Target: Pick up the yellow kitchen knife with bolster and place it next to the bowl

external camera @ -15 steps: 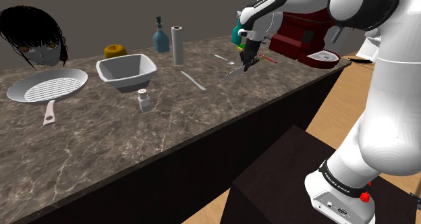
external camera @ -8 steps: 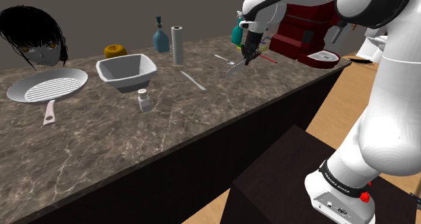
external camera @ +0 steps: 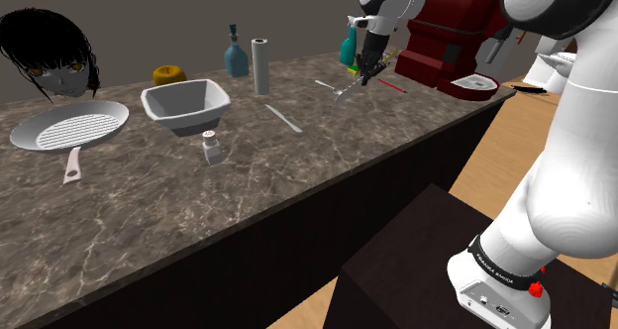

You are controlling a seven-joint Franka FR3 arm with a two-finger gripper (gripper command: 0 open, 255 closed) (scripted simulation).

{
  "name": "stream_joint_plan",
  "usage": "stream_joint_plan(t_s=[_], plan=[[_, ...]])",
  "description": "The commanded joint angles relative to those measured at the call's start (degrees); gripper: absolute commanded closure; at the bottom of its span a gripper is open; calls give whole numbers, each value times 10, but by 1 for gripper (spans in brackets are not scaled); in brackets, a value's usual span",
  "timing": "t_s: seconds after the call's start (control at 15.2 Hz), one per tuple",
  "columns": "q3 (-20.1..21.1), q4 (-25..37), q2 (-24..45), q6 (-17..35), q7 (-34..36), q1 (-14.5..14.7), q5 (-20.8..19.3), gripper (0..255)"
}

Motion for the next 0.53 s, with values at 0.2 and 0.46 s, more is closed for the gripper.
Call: stream_joint_plan(t_s=[0.2, 0.46], plan=[[-3, 29, -9, -36, 8, 0, -8, 255], [-4, 54, -14, -65, 13, -1, -12, 255]])
